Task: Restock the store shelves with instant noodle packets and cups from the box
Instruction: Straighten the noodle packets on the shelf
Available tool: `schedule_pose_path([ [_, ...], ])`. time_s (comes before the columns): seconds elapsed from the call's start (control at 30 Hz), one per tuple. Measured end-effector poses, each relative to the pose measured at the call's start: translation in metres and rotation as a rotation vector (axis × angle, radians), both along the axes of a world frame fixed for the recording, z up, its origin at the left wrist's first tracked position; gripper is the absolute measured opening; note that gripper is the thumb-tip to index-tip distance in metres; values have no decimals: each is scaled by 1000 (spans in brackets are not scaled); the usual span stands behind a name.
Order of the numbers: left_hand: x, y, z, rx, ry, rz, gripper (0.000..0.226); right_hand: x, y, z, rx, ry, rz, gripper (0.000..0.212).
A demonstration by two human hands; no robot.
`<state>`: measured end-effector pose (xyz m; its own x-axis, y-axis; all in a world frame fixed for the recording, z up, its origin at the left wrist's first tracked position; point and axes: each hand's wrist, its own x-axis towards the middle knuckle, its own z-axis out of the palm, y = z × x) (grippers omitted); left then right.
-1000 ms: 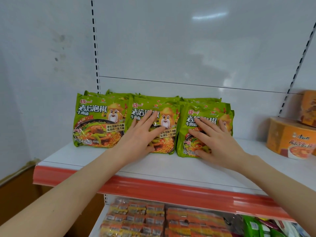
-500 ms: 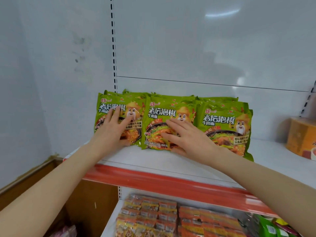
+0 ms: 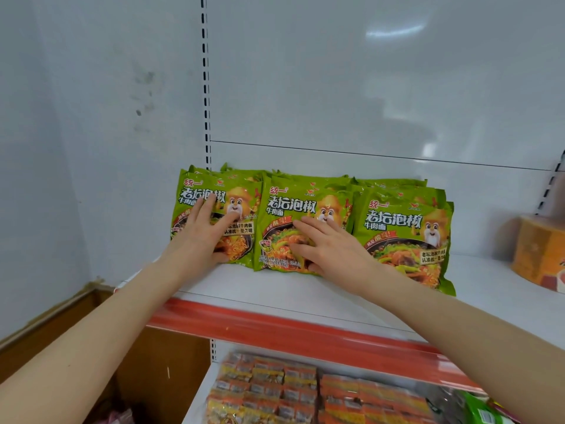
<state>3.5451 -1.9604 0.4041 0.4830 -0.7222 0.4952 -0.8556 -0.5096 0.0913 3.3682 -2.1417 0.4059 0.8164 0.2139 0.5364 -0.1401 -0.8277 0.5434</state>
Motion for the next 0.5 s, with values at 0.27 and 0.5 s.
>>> schedule_pose_path([
  [0.27,0,0,-2,-3,-27,6,80,0,0,-3,62,23,-10,56],
  [0.5,1,11,1,-98,18,53,81,-8,6,0,167,71,-17,41],
])
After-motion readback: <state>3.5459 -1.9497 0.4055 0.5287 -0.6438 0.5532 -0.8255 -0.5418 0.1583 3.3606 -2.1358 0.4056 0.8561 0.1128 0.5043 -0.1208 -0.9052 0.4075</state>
